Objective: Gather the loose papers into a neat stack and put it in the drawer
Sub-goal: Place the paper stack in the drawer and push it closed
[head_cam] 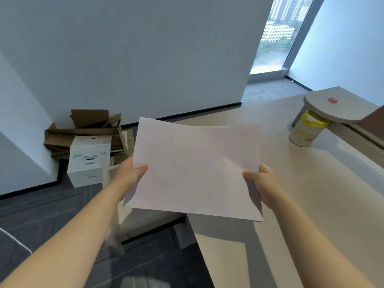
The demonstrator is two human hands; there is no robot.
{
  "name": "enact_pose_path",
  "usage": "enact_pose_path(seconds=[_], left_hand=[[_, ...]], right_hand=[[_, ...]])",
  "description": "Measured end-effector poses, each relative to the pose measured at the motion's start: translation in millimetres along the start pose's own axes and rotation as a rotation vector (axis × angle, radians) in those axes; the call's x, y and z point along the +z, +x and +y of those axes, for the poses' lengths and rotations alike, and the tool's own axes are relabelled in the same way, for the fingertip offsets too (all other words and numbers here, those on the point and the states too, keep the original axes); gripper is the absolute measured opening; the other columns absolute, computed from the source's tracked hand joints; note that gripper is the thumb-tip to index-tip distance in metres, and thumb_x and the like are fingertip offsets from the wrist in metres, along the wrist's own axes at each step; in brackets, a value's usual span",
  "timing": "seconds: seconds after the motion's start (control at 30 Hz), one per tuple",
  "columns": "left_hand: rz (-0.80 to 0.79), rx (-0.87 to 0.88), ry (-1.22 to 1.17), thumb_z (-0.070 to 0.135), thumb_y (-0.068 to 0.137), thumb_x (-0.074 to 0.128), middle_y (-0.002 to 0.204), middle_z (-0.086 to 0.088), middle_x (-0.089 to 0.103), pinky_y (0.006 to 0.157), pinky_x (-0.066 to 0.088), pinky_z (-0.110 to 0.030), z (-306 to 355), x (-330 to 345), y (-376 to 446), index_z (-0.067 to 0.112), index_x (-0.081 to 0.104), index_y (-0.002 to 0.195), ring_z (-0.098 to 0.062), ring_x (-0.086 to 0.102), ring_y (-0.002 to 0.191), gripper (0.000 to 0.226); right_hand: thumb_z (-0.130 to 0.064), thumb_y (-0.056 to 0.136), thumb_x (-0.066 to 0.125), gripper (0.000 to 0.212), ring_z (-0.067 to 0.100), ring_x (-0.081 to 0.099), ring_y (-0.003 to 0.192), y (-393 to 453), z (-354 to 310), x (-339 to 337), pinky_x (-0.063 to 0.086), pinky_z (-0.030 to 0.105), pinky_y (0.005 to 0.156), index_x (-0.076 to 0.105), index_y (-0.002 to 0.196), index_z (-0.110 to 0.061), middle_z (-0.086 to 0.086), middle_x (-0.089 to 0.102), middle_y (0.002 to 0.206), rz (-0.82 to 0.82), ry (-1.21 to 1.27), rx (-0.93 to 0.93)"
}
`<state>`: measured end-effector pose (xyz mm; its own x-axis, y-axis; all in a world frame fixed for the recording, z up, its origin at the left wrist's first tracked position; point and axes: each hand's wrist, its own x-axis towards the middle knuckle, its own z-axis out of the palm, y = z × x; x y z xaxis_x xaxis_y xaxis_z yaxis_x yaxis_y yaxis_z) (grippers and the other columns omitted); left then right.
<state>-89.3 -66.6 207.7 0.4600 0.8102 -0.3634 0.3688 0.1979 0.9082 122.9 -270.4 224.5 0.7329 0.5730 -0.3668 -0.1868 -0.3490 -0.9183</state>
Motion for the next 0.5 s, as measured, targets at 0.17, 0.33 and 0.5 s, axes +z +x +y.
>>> enact_pose_path(seconds=[0.17,0.33,0.5], left_hand=[[0.146,-0.052,-0.054,-0.001,0.091,0.045,0.132,-0.023,0.052,0.096,0.039,-0.043,-22,-81,34,-0.001,0.044,0.131,-0.032,0.052,0.108,0.04],[0.33,-0.148,-0.151,-0.004,0.09,0.047,0.135,-0.025,0.05,0.092,0.039,-0.038,-61,-143,59,-0.005,0.044,0.13,-0.033,0.052,0.112,0.04],[0.478,-0.239,-0.109,-0.002,0.089,0.049,0.134,-0.024,0.051,0.092,0.039,-0.037,-95,-168,79,-0.005,0.046,0.129,-0.032,0.053,0.113,0.04]], right_hand=[[0.006,0.083,0.047,0.014,0.025,0.053,0.073,45,-3,90,0.042,0.029,0.062,0.058,0.089,-0.001,0.013,0.056,0.08,-0.012,-0.13,0.023],[-0.006,0.09,0.048,0.041,0.025,0.057,0.096,76,6,144,0.045,0.03,0.077,0.043,0.131,-0.001,0.013,0.052,0.117,-0.014,-0.253,0.075],[-0.014,0.092,0.048,0.051,0.029,0.036,0.136,95,24,165,0.033,0.038,0.107,0.033,0.14,-0.005,0.015,0.037,0.148,0.02,-0.527,0.068]])
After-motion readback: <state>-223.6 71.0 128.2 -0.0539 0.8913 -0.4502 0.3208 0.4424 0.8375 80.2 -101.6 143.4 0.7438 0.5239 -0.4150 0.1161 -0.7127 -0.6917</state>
